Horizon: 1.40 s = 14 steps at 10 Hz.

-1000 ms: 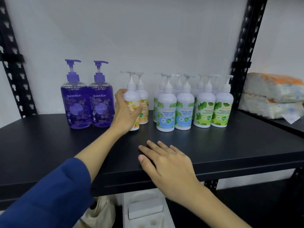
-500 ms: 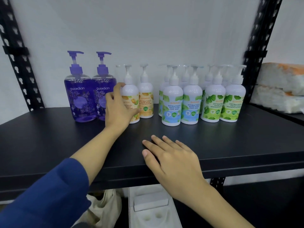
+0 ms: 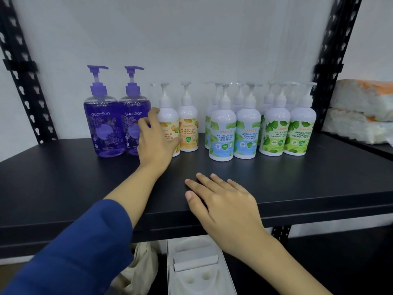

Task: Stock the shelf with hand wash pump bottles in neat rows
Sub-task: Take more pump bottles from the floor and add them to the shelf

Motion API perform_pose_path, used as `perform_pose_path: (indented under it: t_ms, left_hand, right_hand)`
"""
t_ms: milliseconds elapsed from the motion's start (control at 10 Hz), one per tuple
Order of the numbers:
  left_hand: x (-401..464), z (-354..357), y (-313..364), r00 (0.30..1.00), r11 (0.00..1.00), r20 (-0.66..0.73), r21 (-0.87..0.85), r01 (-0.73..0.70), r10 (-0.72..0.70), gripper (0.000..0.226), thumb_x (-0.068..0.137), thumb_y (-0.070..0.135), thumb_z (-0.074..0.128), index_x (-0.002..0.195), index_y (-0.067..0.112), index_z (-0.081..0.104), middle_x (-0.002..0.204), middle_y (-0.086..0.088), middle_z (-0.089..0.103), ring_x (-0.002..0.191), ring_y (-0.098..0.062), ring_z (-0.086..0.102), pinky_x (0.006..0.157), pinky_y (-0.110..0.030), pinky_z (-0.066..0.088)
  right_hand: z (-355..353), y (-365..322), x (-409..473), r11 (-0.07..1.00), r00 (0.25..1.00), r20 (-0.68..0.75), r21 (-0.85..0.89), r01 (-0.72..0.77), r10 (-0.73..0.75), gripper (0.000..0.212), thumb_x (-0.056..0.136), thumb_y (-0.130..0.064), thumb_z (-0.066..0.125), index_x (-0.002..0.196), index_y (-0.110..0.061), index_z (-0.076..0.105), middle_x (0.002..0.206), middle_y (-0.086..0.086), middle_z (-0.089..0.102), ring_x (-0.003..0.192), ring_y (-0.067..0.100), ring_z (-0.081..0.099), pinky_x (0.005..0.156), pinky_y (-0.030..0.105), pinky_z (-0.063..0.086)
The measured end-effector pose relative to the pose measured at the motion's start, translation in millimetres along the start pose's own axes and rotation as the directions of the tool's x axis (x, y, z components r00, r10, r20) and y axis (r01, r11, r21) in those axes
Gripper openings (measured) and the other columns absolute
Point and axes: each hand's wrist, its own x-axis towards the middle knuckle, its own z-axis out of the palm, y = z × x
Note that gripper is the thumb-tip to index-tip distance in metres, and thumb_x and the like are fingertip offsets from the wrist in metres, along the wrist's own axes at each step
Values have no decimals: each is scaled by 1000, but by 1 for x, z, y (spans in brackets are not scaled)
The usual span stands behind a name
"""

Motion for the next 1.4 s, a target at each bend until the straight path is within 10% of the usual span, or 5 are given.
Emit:
perform_pose_path:
  t_ms: [1400]
  left_hand:
    - [8,1,0,998,1000,67,-20,23,-22,78,77,19,78,139,23,31,128,-15,38,111,-35,52,88,-43,47]
  right_hand:
    - [-2,-1,0,1000,1000,18,20,-1,1,42,91,-43,34,103,-35,73,106,-8,72,98,14,69,81,32,54]
